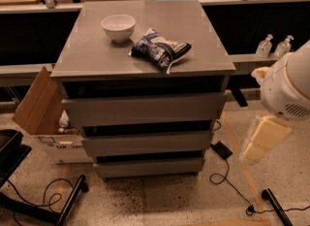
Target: Open bottom drawer
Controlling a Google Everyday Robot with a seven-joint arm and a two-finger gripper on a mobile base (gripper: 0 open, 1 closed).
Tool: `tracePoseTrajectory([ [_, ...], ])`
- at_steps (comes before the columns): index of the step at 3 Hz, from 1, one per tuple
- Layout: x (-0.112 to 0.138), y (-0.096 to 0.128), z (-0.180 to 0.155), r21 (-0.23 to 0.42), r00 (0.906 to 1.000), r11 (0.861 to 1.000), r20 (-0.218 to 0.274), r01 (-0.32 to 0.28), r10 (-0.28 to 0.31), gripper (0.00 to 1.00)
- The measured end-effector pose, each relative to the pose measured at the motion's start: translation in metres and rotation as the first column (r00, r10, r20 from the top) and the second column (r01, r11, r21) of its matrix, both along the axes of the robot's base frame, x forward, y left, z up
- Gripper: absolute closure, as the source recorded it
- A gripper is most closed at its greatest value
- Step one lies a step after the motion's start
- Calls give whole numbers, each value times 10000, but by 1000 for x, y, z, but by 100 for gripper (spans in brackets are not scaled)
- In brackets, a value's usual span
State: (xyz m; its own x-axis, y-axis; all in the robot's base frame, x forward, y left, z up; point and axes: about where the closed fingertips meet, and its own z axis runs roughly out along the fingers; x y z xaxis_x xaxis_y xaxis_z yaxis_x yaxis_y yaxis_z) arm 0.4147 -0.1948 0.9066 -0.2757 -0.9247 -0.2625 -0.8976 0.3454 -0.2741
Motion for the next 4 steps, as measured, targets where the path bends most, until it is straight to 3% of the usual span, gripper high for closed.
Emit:
tracePoseTrajectory([
  [2, 6, 26, -97, -529, 9951, 9984, 975, 185, -133, 0],
  [3, 5, 27, -102, -558, 9955, 9983, 934, 193, -140, 0],
  [4, 5, 36, -149, -787, 9971, 9965, 724, 290, -233, 0],
])
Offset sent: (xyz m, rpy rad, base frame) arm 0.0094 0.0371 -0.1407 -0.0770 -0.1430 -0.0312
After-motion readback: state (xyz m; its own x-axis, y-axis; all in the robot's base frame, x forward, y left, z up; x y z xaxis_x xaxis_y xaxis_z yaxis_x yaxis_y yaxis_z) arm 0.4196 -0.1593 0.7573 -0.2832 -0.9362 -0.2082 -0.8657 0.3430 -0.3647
